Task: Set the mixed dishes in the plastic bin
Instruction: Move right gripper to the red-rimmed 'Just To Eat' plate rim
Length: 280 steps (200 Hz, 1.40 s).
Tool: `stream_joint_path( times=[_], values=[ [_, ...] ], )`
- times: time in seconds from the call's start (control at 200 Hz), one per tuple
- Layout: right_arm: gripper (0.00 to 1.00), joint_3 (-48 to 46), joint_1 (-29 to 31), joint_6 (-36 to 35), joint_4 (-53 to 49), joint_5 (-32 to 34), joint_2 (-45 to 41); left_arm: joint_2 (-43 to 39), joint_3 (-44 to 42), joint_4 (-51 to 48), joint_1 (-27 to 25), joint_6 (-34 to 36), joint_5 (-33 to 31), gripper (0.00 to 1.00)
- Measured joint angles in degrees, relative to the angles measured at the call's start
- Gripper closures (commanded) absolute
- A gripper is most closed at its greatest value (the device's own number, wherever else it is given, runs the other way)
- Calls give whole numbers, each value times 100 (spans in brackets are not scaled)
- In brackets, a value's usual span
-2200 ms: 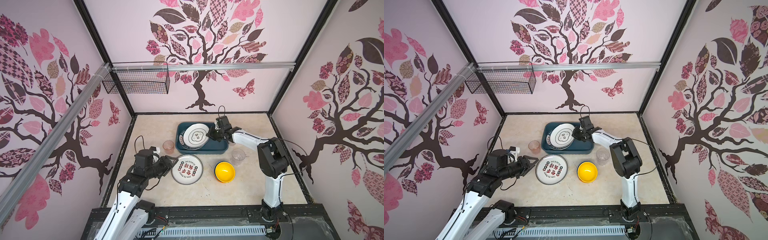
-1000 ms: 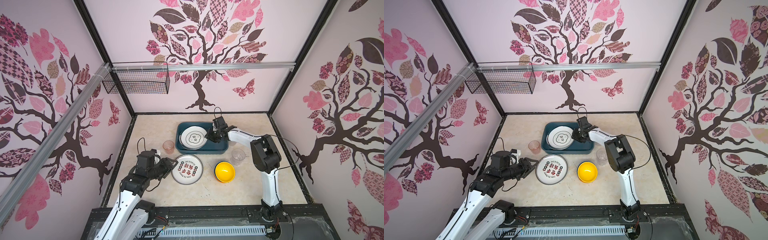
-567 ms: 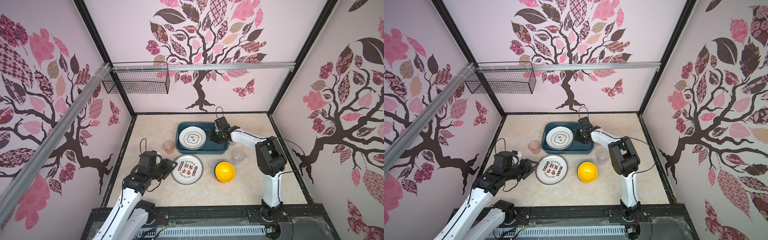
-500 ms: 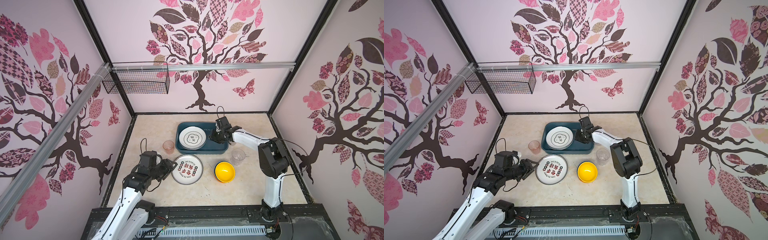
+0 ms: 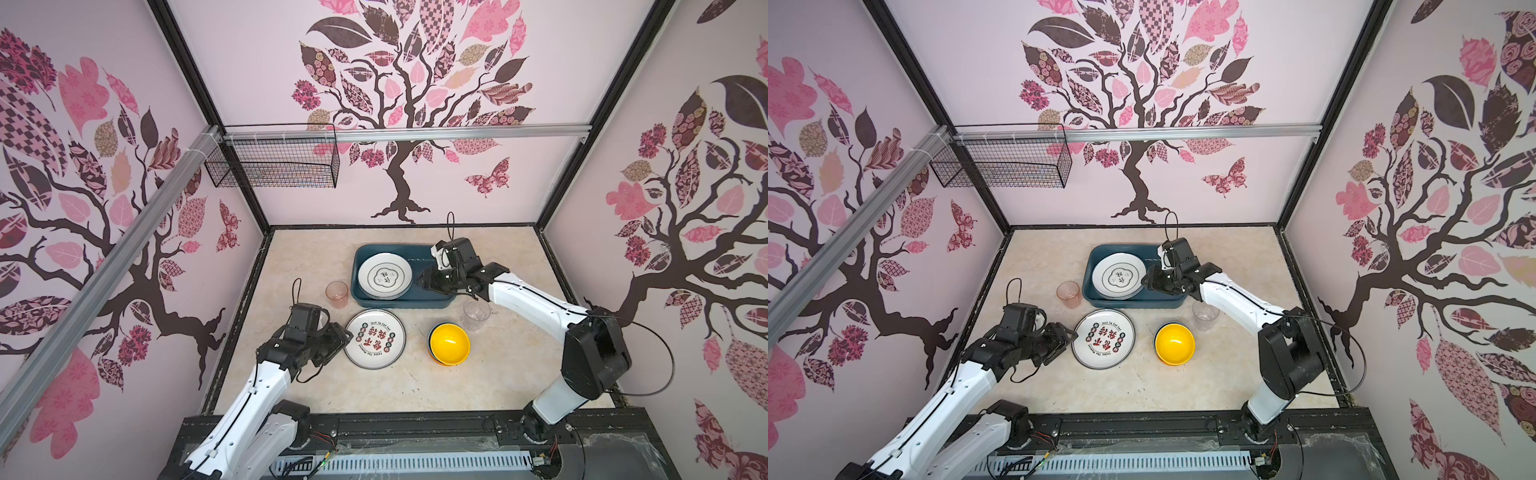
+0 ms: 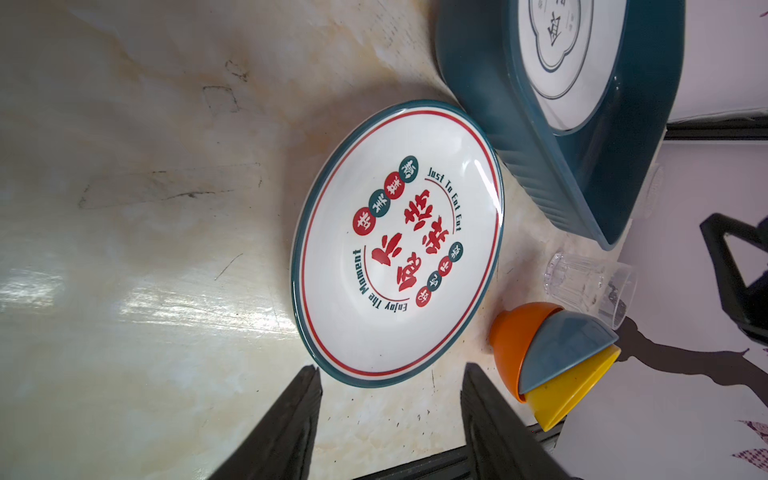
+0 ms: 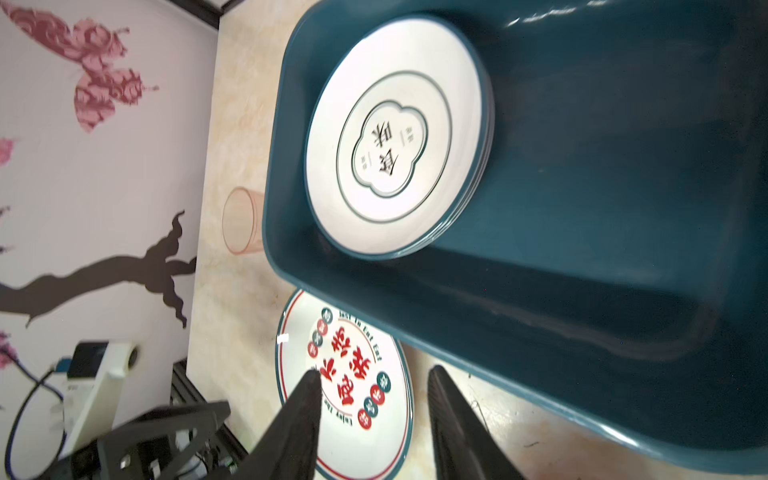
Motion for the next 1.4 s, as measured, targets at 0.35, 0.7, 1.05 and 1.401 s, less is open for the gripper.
stream_joint_path(
  times=[0.35,0.7,1.05,1.401],
  values=[
    [51,-874,647,-107,-39,-498,-308,603,-358,380,0,144,-52,45],
    [51,-1069,651,-94,57,-599,-417,695,-1276,1679,0,-131,125,55],
    [52,-1069,651,-90,136,-599,-487,780,-1720,2717,0,-433,136,68],
    [52,-1075,651,-90,140,-592,-501,1292,-1720,3259,0,-332,234,91]
  ],
)
